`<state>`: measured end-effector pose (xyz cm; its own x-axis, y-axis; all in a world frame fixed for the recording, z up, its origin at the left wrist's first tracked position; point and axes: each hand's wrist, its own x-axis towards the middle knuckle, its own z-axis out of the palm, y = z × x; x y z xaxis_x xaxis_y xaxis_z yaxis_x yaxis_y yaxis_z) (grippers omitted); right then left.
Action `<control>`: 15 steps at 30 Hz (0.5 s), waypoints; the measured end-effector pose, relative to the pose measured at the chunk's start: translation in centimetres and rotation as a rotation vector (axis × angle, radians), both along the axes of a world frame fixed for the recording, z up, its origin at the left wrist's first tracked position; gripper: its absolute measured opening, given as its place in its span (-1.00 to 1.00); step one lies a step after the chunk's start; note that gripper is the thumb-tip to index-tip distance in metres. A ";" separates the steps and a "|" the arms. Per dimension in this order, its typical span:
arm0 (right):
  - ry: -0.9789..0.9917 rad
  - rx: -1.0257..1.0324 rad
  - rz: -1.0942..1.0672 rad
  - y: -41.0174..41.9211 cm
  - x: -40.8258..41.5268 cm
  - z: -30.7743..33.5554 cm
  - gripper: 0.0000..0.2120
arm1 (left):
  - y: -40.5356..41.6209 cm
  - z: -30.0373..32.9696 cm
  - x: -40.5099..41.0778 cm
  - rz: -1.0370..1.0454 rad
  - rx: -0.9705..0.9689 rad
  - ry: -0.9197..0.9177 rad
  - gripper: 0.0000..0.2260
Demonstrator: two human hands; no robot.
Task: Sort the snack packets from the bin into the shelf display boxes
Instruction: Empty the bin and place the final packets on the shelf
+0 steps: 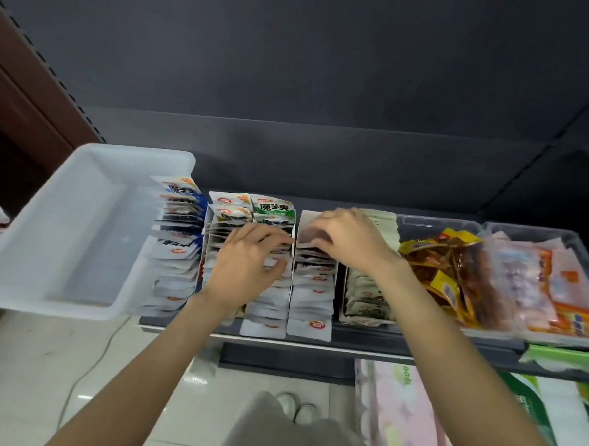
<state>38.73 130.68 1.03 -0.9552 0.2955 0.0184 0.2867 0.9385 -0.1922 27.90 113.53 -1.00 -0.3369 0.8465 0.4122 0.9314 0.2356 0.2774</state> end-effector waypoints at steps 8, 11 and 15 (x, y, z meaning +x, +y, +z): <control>0.392 -0.088 -0.273 -3.0 6.3 0.5 -0.74 | -2.7 -2.0 2.8 -0.152 0.082 0.153 -0.84; 0.242 0.103 -0.175 -3.8 5.0 -0.8 -0.55 | -2.5 -2.9 2.4 -0.125 0.039 0.186 -0.81; -0.121 0.262 -0.049 -2.9 1.6 -1.2 -0.31 | -1.8 -3.1 1.6 -0.117 -0.010 0.243 -0.77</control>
